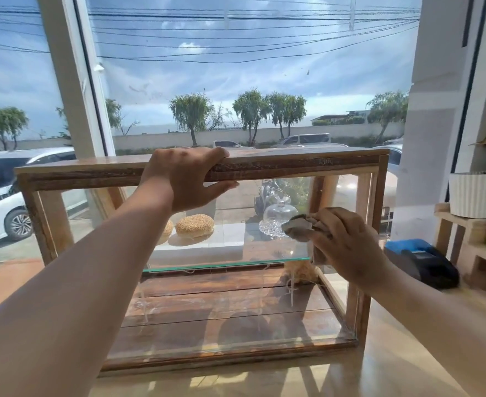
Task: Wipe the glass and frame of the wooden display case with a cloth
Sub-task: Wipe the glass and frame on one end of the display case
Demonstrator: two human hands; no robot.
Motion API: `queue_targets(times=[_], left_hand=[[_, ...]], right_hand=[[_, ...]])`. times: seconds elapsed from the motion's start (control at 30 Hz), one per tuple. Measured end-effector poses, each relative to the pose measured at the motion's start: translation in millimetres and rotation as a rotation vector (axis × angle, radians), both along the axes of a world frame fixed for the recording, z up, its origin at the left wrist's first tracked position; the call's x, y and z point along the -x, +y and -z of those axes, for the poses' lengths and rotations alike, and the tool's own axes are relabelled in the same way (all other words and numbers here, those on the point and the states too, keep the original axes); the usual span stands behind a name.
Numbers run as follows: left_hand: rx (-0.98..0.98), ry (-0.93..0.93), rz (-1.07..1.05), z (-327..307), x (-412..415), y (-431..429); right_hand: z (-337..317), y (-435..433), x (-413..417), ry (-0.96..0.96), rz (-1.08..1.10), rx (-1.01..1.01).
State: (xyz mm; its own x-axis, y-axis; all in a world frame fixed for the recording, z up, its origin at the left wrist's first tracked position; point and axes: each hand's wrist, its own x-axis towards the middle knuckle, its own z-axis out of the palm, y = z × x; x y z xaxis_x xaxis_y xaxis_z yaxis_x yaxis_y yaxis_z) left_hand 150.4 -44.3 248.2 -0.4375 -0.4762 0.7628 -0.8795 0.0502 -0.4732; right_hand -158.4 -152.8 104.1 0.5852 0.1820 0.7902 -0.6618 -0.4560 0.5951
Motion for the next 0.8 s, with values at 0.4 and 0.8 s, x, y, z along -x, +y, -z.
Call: queue_targets(times=[0.4, 0.8], left_hand=[[-0.054, 0.027, -0.047, -1, 1, 0], [-0.069, 0.023, -0.064, -1, 1, 0]], right_hand=[[-56, 6, -29, -0.077, -0.047, 0.047], [-42, 22, -45, -0.066, -0.102, -0.048]])
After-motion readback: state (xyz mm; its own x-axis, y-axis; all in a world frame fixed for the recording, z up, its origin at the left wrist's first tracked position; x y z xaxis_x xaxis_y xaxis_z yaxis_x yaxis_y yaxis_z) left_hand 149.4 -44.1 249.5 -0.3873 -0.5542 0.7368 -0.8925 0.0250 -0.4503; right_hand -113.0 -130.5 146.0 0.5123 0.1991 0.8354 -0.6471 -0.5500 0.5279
